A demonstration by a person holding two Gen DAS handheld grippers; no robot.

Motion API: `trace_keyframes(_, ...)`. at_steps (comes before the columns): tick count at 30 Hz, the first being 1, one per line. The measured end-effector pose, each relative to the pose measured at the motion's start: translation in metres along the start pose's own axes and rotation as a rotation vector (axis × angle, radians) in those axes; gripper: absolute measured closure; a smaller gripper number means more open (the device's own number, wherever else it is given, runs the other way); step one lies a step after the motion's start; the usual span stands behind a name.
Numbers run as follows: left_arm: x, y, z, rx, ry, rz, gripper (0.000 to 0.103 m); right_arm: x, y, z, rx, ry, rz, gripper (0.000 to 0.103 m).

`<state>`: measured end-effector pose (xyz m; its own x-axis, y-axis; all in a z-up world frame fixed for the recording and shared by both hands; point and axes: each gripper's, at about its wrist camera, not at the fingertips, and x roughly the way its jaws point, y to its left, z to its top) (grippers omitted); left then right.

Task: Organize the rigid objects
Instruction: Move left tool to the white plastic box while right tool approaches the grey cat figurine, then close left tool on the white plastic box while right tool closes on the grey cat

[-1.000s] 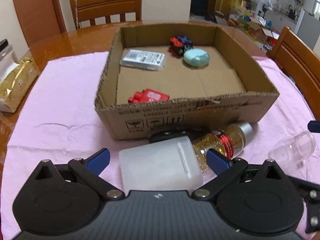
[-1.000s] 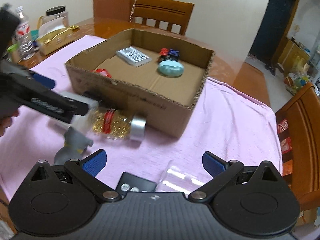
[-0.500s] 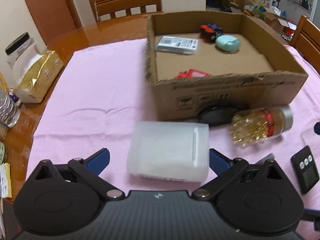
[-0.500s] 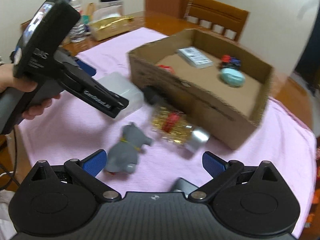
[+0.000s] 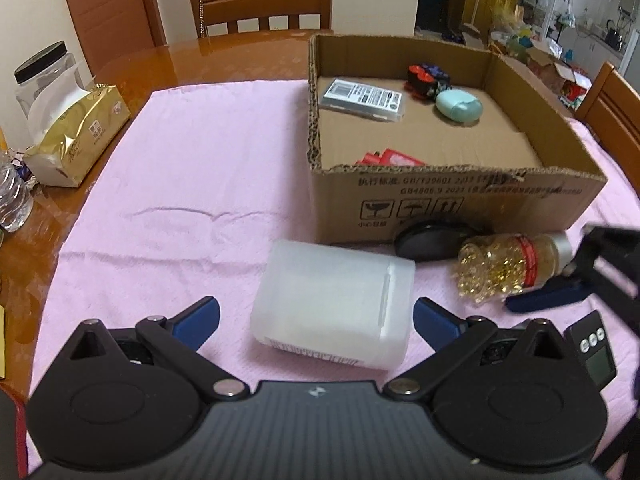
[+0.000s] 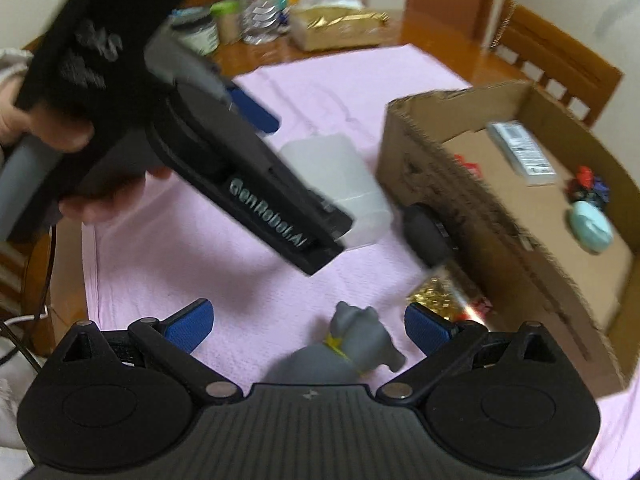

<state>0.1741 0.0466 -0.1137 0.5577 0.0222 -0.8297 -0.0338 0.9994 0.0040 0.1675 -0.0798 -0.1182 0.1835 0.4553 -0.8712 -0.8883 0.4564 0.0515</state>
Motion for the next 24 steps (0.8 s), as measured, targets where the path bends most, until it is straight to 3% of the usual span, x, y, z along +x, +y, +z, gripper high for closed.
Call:
trace_keyframes(12, 0.003, -0.005, 0.001, 0.048, -0.006, -0.015, 0.001, -0.014, -0.001, -0.038, 0.193, 0.116, 0.088, 0.0)
trace_keyframes(18, 0.01, -0.007, -0.001, 0.084, 0.023, -0.031, 0.001, 0.0, 0.011, -0.045, 0.226, 0.138, -0.062, 0.0)
trace_keyframes(24, 0.022, -0.005, -0.004, 0.104, 0.057, -0.039, 0.001, 0.003, 0.021, -0.047, 0.177, 0.156, -0.125, 0.0)
